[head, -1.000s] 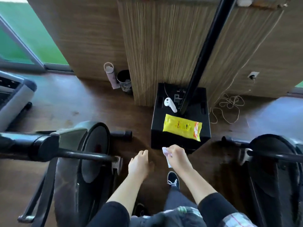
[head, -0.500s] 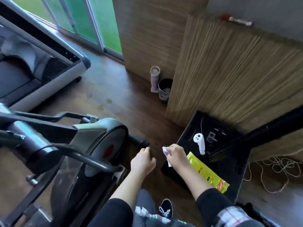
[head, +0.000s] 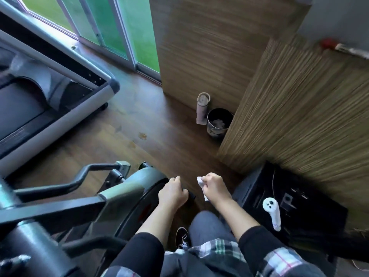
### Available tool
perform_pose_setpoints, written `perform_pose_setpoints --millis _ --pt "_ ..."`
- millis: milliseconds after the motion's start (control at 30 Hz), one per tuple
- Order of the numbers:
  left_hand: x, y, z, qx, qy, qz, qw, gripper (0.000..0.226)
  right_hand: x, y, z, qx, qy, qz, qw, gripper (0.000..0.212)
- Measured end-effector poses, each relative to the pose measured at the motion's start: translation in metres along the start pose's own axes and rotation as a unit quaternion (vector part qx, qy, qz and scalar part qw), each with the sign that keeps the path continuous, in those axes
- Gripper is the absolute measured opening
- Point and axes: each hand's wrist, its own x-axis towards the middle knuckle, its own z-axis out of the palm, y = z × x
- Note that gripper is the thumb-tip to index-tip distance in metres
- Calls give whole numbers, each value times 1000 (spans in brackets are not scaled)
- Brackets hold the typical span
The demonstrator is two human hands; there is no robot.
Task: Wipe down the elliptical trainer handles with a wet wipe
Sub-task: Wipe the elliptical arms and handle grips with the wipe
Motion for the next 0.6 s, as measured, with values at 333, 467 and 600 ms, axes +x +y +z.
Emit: perform_pose_setpoints --millis 333,467,600 --pt "91 15 -62 -28 7 -29 999 45 116 -40 -35 -14 -13 -24 1000 21" --pt "151 32 -90 -30 5 -54 998 46 189 -47 -48 -24 -53 -18 998 18" --pt "222 53 -124 -49 21 -95 994 47 278 -50 -70 -34 -92 -49 994 19"
